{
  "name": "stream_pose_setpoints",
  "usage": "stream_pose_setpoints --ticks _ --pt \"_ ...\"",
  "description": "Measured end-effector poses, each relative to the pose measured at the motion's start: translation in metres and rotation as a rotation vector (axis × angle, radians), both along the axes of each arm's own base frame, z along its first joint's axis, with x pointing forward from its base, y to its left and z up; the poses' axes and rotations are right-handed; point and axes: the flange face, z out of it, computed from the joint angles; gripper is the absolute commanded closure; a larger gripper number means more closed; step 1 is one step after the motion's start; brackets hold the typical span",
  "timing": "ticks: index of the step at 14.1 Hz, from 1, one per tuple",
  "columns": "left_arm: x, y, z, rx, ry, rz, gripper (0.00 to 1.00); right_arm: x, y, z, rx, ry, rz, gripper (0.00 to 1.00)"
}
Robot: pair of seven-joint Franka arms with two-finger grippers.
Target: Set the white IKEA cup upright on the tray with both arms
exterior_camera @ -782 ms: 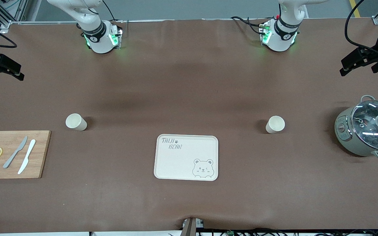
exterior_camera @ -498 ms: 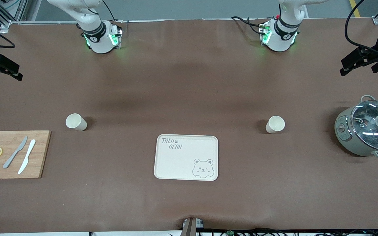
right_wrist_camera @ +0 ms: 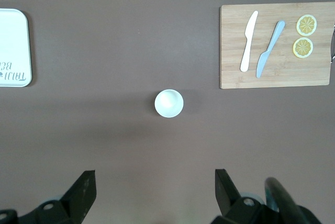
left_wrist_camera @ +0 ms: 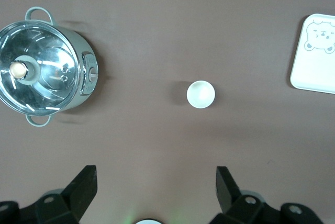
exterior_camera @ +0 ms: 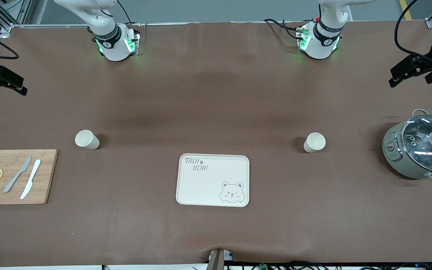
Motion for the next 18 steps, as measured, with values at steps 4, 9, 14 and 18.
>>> stream_pose_setpoints --ticks 4,9,14,18 --pt "0.014 0.003 -0.029 -0.002 0.059 0.003 0.00 0.011 -0.001 -0.014 0.002 0.020 0.001 0.00" --pt "0.040 -0.007 -0.083 -0.007 0.141 -0.019 0.00 0.033 -0.003 -0.036 0.003 0.004 0.000 0.00" --pt "0.056 -0.013 -0.148 0.016 0.124 0.006 0.00 0.047 -0.002 -0.066 0.009 0.056 0.007 0.00" --pt "0.059 -0.028 -0.218 0.077 0.094 0.034 0.00 0.068 -0.005 -0.125 0.018 0.157 0.004 0.00"
